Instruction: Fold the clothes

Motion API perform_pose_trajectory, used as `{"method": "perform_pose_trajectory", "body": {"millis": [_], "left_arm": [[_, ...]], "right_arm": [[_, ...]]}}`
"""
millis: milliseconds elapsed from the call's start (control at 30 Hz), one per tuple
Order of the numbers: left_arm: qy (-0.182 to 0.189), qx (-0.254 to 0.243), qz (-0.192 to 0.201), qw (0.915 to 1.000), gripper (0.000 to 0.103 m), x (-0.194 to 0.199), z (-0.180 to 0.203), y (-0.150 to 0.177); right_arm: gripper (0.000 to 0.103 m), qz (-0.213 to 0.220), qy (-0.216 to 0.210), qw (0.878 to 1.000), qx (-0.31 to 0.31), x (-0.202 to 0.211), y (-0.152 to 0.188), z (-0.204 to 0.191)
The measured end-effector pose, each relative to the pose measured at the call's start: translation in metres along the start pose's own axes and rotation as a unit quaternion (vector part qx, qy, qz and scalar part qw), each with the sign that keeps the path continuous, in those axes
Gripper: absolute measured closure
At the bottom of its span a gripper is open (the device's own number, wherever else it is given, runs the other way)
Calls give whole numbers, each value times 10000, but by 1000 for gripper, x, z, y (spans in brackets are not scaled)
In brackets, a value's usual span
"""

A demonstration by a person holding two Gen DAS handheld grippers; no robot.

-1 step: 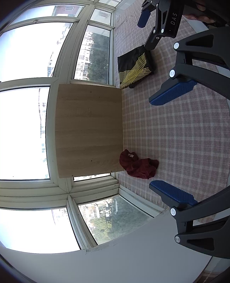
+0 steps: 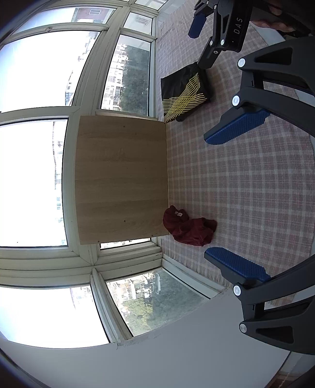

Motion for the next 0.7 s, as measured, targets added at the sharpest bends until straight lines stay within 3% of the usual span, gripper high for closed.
{"method": "perform_pose_trajectory", "body": {"millis": [700], "left_arm": [[35,-113,-98,9999,17,-9,5,-1]], "right_arm": [[0,-29,3,10000,-34,-7,1,0]]}}
Point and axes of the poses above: each gripper's, at about its wrist camera, not at the fingertips, and x roughly against the way its jaws point, z to its right, y to its underside, the point moved 10 cm from there along -x, roughly the way its jaws point, and after that the axes turned 8 degrees about -z, right-handed, at the moved point
